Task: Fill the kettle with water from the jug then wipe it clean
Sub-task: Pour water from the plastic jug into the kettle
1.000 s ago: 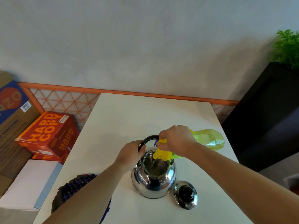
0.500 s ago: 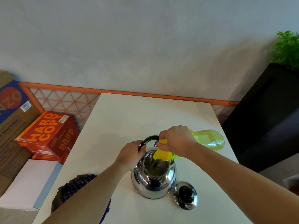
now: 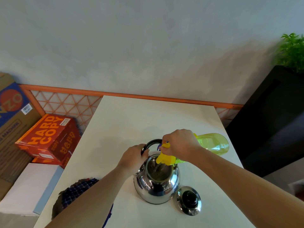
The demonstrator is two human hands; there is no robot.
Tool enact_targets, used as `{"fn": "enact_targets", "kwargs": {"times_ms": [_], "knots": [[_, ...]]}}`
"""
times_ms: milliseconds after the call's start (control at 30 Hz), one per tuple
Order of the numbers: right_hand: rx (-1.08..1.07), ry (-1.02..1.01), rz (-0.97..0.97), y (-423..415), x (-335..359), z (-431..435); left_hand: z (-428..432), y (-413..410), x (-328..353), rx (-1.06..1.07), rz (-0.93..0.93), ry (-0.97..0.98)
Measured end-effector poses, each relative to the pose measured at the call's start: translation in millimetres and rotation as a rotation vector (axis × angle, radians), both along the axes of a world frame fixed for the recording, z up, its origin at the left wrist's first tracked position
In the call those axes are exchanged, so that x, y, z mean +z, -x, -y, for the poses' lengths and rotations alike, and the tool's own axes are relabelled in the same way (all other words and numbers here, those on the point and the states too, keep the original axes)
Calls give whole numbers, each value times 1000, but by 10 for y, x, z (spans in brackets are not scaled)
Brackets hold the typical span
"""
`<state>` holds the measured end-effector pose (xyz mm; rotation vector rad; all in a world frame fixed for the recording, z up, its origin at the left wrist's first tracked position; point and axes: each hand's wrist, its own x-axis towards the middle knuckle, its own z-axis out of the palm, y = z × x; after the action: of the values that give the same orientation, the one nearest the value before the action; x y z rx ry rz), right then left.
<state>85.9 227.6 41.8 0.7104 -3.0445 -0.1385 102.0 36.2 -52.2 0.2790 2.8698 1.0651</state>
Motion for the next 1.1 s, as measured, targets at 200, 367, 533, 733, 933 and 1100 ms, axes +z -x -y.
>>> {"fn": "enact_targets", "kwargs": {"times_ms": [200, 367, 533, 733, 933, 1100], "knots": [[-1, -13, 3, 2, 3, 18, 6, 6, -11, 0, -3, 3], [6, -25, 3, 0, 3, 14, 4, 8, -12, 1, -1, 2], [13, -29, 6, 6, 1, 22, -2, 6, -4, 3, 5, -11], [2, -31, -3, 5, -7, 19, 3, -7, 1, 6, 2, -15], [1, -24, -4, 11, -14, 20, 2, -3, 10, 1, 1, -15], [1, -19, -2, 12, -18, 23, 2, -5, 4, 4, 8, -22]]}}
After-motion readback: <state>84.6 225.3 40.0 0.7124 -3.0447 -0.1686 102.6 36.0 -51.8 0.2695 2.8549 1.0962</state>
